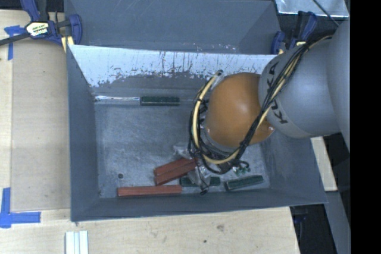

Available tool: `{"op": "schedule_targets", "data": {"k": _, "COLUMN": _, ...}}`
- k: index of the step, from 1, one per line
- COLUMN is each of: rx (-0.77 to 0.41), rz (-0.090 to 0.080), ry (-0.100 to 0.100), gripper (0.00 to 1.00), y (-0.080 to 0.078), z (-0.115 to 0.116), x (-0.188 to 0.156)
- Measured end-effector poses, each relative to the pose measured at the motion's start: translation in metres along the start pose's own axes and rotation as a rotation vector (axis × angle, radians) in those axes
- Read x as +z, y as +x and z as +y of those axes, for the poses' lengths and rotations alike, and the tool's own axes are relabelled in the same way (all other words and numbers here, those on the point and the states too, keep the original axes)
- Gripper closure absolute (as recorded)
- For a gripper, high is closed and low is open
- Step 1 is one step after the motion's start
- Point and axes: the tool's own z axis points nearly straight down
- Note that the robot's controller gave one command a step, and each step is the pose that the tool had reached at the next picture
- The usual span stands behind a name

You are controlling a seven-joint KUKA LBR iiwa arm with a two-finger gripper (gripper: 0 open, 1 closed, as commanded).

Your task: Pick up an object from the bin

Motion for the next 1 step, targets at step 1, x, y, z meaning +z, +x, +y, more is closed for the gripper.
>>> {"op": "schedule_targets", "data": {"k": 1, "rx": -0.11, "rz": -0.017, "ry": 0.006, "gripper": 1.0, "y": -0.0162, "z": -0.0093, "x": -0.1393}}
